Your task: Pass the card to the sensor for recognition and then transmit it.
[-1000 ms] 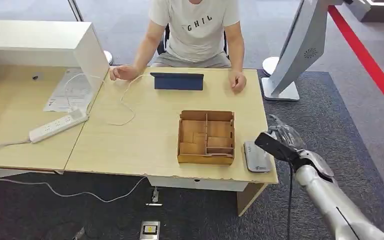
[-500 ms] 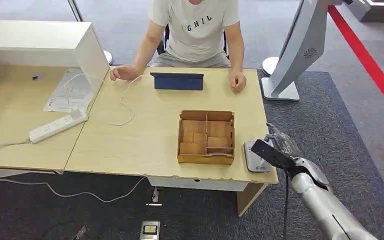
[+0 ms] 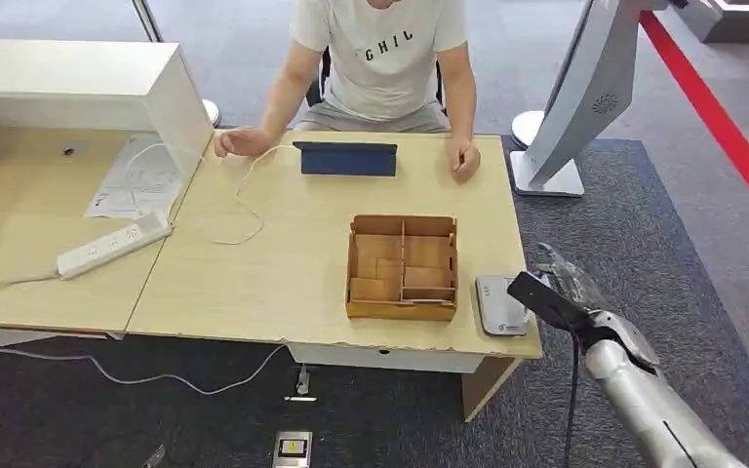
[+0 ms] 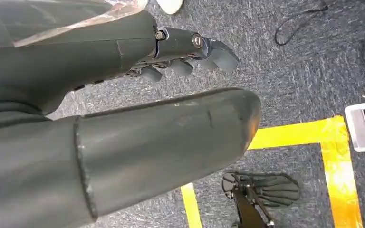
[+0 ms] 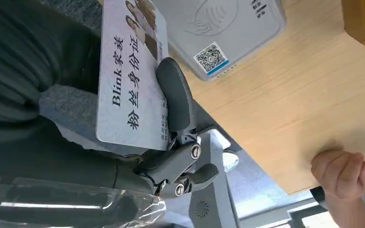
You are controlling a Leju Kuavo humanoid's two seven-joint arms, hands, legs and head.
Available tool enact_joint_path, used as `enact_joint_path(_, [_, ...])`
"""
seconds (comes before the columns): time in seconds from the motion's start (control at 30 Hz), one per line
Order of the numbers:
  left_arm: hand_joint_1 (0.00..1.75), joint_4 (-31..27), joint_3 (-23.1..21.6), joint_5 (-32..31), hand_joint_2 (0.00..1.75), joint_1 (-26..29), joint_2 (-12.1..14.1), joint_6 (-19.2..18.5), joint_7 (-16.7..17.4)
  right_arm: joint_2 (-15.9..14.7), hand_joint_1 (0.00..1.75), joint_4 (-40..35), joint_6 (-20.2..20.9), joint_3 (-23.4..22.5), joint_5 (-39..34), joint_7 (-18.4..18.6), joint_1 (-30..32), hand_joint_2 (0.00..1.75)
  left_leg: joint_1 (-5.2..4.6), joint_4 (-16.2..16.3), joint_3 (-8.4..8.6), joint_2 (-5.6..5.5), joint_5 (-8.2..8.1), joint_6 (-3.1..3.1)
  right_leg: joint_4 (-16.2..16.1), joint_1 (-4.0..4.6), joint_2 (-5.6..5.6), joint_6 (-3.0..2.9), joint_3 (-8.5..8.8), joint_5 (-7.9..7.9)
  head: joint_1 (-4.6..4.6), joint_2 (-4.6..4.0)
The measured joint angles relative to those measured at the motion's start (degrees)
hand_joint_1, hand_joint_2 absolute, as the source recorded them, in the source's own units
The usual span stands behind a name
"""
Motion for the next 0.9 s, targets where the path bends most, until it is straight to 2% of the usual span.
enact_joint_path(0.9, [0.00, 0.1, -0.6, 0.5, 0.00, 0.6, 0.2, 0.5, -0.8, 0.0, 1.75, -0.3, 0.0, -0.3, -1.2, -0.2, 2.7, 1.75, 0.00, 0.0, 0.01, 0.00, 0.00, 0.00, 0.0, 0.00, 0.00, 0.00, 0.01, 0.00, 0.02, 0.00])
